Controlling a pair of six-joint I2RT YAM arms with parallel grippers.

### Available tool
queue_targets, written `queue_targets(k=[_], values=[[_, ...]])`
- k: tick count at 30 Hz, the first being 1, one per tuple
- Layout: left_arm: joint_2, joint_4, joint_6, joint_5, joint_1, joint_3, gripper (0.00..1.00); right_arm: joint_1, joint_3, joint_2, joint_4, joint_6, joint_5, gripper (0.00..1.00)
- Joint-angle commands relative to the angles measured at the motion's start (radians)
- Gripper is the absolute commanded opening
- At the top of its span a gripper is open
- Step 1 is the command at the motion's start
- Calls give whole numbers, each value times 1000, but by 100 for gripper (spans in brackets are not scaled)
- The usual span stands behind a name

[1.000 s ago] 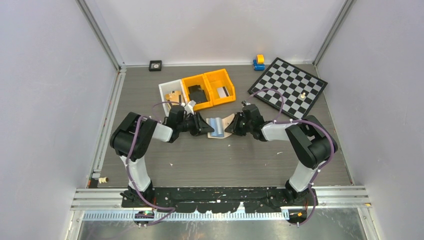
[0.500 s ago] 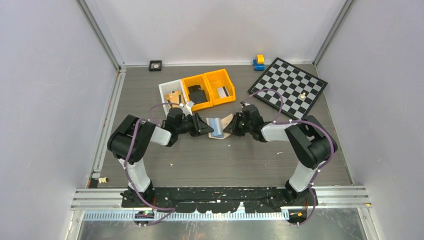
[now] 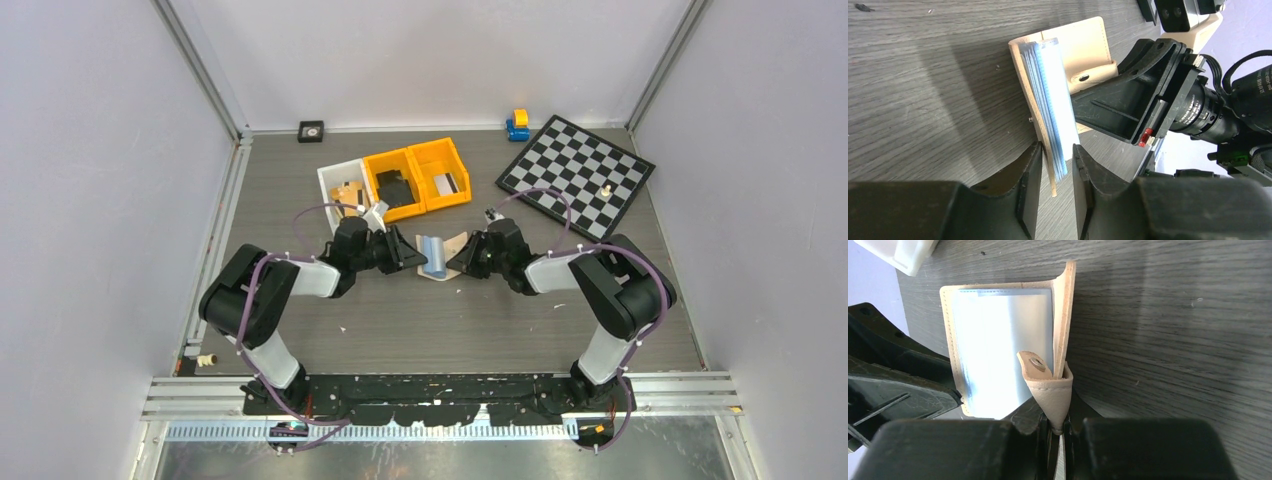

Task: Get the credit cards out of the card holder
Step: Pick up the card holder from the center of the board.

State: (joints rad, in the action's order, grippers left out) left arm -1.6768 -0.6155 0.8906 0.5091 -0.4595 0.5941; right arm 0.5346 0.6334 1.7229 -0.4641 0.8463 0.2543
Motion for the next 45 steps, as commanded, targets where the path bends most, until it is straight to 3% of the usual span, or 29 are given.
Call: queue_targets(k=[1,6,15,20,28,37,45], values=[[21,-32,-32,27,-5,18,28,4,-11,-45,-92,35,-2,15],[-7,-111,9,39,-5,10,21,10,-11,-30,-115,47,10,15],[45,-67,-16,-5,-5,-3,29,12,-7,-27,-117,54,11,17],[35,-69,-16,-3,-5,-3,19,14,-5,-22,-120,55,12,19],[32,-82,-1,16,10,-11,28,15,-2,-29,-104,46,5,19],[-67,-218,83,60,42,-28,23,14,-2,-27,-98,40,0,19],[-74,-194,87,65,64,-25,17,14,-1,-32,-90,33,-7,21]])
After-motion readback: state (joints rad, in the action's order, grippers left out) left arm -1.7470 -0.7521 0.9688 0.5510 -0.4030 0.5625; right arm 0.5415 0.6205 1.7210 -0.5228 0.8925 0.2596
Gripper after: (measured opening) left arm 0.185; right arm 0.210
